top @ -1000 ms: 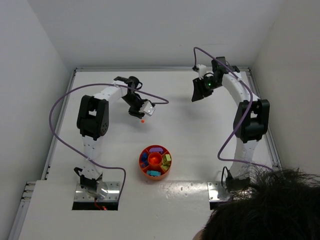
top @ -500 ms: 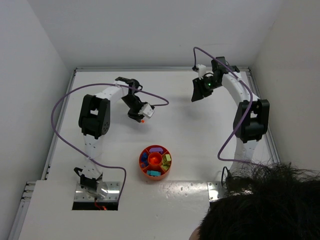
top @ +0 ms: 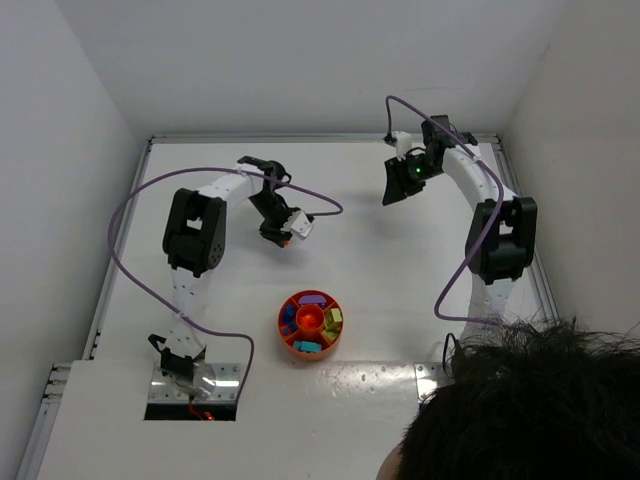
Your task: Sort the legos into containers by color
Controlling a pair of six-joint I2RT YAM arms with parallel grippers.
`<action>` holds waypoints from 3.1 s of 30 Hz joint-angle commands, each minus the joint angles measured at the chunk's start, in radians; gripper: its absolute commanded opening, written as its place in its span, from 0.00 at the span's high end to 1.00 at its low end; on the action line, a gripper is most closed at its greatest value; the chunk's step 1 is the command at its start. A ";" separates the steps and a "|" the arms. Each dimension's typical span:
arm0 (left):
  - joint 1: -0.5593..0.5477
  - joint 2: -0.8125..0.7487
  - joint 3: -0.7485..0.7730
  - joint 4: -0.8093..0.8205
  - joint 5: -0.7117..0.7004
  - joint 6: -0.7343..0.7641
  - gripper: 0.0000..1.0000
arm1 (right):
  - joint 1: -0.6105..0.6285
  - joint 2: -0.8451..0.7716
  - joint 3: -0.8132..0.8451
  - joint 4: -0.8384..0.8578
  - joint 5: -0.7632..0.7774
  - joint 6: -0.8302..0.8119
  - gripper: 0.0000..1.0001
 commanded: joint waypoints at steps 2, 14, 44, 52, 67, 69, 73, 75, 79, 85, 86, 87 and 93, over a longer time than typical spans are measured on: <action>-0.008 0.020 0.031 -0.011 0.003 0.006 0.53 | -0.005 0.008 0.032 -0.002 -0.032 -0.011 0.60; -0.008 0.048 0.031 -0.001 -0.036 -0.005 0.76 | -0.005 0.017 0.021 0.007 -0.023 -0.020 0.60; 0.232 -0.494 -0.336 0.612 0.142 -1.215 1.00 | 0.306 0.258 0.382 -0.048 0.068 -0.046 0.44; 0.327 -0.538 -0.345 0.672 0.107 -1.507 1.00 | 0.416 0.395 0.524 -0.094 0.215 -0.068 0.49; 0.345 -0.627 -0.443 0.761 0.067 -1.625 1.00 | 0.511 0.456 0.557 -0.044 0.417 -0.046 0.52; 0.345 -0.627 -0.443 0.761 0.055 -1.625 1.00 | 0.521 0.467 0.557 -0.033 0.440 -0.036 0.52; 0.354 -0.627 -0.443 0.761 0.055 -1.634 1.00 | 0.530 0.485 0.575 -0.021 0.431 -0.016 0.52; 0.354 -0.627 -0.443 0.761 0.055 -1.634 1.00 | 0.539 0.494 0.584 -0.011 0.411 -0.006 0.52; 0.364 -0.618 -0.443 0.761 0.055 -1.634 1.00 | 0.550 0.503 0.584 -0.002 0.397 0.018 0.52; 0.382 -0.609 -0.434 0.761 0.064 -1.625 1.00 | 0.570 0.522 0.604 0.007 0.387 0.047 0.52; 0.382 -0.609 -0.434 0.761 0.064 -1.625 1.00 | 0.570 0.533 0.616 0.007 0.387 0.047 0.52; 0.382 -0.609 -0.434 0.761 0.064 -1.625 1.00 | 0.570 0.533 0.617 0.007 0.387 0.047 0.54; 0.391 -0.618 -0.443 0.761 0.073 -1.625 1.00 | 0.579 0.566 0.626 0.025 0.408 0.047 0.60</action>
